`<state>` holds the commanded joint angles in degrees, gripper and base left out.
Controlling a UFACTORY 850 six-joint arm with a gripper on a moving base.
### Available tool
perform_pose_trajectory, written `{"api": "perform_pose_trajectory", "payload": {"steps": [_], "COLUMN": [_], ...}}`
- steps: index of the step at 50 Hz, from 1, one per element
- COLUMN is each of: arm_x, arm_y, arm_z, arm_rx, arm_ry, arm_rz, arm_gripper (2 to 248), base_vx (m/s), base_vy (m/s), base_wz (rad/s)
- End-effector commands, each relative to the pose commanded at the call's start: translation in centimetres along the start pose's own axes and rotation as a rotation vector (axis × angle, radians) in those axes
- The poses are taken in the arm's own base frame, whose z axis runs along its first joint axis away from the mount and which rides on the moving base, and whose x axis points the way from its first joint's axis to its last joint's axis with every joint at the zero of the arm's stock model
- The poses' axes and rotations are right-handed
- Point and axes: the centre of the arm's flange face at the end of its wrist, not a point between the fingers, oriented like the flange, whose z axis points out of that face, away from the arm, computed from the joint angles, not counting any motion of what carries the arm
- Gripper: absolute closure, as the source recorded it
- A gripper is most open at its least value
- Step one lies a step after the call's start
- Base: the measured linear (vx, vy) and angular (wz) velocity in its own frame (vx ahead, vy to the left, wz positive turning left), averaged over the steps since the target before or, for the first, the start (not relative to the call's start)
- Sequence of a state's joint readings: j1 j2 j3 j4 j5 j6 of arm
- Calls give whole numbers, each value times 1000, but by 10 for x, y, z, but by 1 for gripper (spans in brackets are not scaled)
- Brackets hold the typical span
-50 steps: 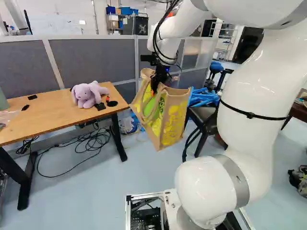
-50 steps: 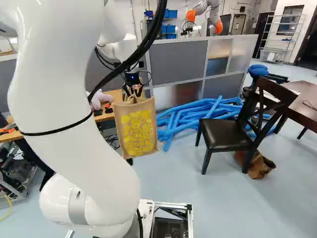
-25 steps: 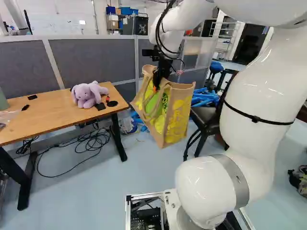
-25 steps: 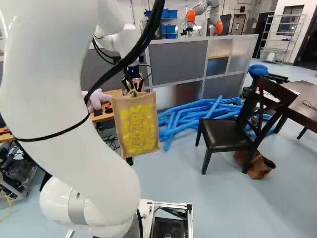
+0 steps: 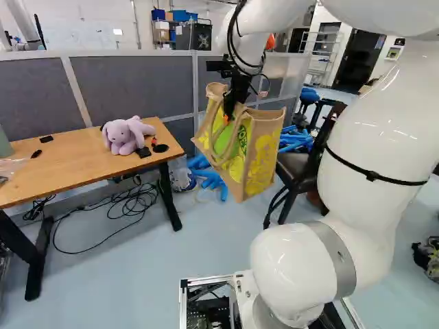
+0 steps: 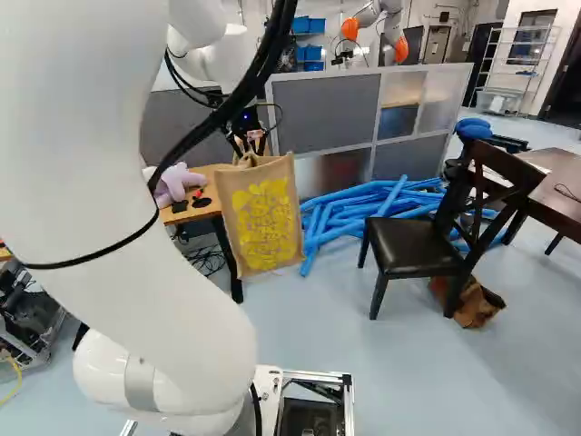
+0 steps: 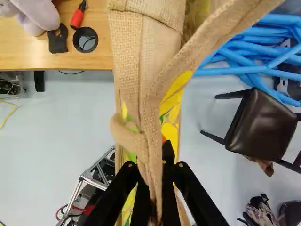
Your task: Pick up the bag on the ground and place it on the table
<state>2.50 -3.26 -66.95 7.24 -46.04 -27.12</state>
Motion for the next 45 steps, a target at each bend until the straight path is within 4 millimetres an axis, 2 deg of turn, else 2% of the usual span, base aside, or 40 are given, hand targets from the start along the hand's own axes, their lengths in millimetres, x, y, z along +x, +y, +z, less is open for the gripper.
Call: {"api": "perform_pose_trajectory", "payload": {"steps": [45], "arm_x": [19], "arm_y": [3], "arm_z": [-56], "arm_rx": [-17], "arm_ry": [54], "arm_rz": [-9], "arm_gripper": [227], "base_vx": [0], "base_vy": [0], "base_wz": [0]}}
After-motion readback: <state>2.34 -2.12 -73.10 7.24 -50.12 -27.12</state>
